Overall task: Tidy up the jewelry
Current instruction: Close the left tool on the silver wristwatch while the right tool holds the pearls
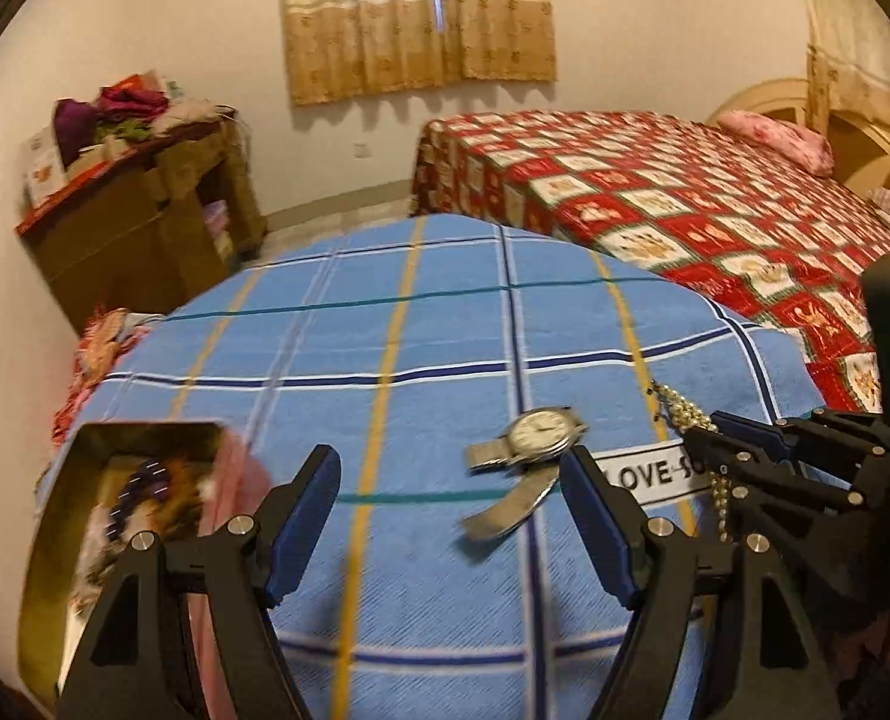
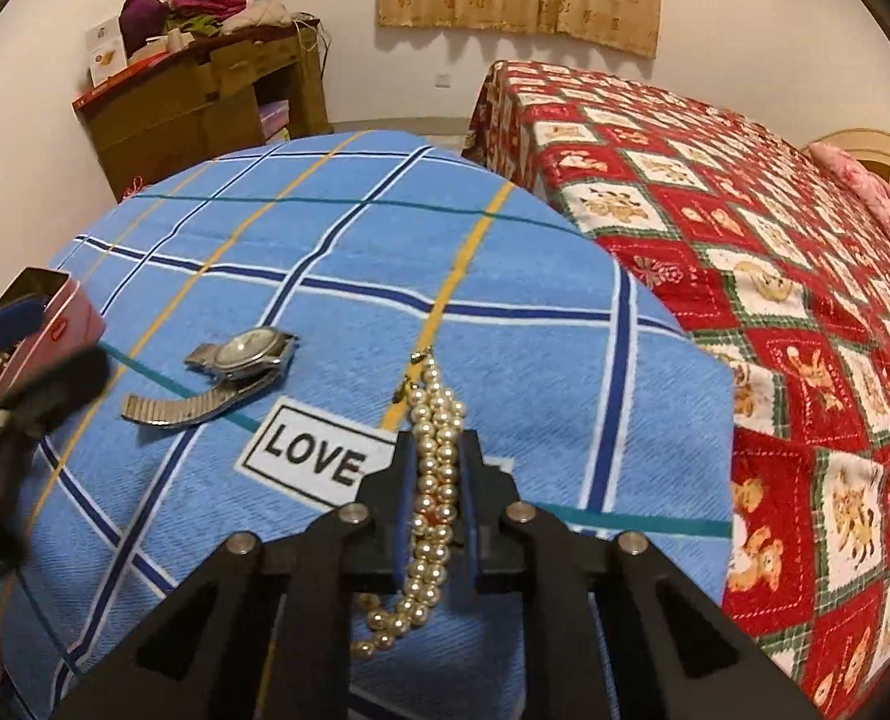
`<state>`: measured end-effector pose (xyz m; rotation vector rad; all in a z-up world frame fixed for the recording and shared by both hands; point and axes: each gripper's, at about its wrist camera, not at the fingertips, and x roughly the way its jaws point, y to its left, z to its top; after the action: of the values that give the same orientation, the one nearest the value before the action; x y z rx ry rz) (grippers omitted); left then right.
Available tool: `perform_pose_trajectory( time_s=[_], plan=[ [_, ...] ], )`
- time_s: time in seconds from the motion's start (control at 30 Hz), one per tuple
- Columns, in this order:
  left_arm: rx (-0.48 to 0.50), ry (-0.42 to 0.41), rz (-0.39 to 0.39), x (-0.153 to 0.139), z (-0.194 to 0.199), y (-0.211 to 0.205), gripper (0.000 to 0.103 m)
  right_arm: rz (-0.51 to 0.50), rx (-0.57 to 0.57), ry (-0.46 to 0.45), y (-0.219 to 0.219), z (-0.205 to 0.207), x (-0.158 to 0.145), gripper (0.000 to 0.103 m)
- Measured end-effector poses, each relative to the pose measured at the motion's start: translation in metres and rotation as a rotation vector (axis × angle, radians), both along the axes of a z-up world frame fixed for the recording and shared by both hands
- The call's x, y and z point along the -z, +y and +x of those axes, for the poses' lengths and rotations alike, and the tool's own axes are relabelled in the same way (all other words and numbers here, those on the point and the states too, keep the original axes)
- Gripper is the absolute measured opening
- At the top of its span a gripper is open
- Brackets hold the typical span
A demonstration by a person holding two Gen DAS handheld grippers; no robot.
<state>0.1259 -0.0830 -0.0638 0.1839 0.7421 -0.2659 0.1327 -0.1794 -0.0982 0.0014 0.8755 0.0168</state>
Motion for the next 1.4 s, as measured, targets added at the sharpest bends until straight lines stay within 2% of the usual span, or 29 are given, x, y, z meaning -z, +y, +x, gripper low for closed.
perform_pose_trajectory(
  time_s=[0.2, 0.4, 0.5, 0.8, 1.0, 1.1, 1.17, 1.4],
  plan=[
    [0.060, 0.082, -0.009, 0.019, 0.022, -0.019, 0.076, 0.011, -0.003, -0.007, -0.005, 0.002, 0.000, 0.014],
    [0.098, 0.125, -0.015, 0.030, 0.032, -0.028, 0.076, 0.029, -0.002, -0.009, -0.007, 0.001, -0.001, 0.014],
    [0.111, 0.152, -0.018, 0.038, 0.037, -0.030, 0.067, 0.035, -0.003, -0.009, -0.006, 0.001, -0.001, 0.015],
    [0.136, 0.143, -0.053, 0.036, 0.034, -0.023, 0.059, 0.005, -0.009, -0.007, -0.003, 0.001, 0.000, 0.015],
    [0.110, 0.149, -0.126, 0.034, 0.024, -0.006, 0.058, -0.017, -0.021, -0.009, 0.001, 0.000, 0.000, 0.015],
    [0.097, 0.119, -0.136, 0.028, 0.012, 0.002, 0.053, -0.021, -0.029, -0.011, 0.003, 0.000, -0.001, 0.015],
    [0.101, 0.125, -0.149, 0.026, 0.008, 0.006, 0.031, -0.018, -0.035, -0.014, 0.003, -0.001, -0.001, 0.015],
    [0.089, 0.130, -0.180, 0.028, 0.005, 0.015, 0.031, -0.043, -0.053, -0.013, 0.009, -0.002, -0.001, 0.015]
  ],
)
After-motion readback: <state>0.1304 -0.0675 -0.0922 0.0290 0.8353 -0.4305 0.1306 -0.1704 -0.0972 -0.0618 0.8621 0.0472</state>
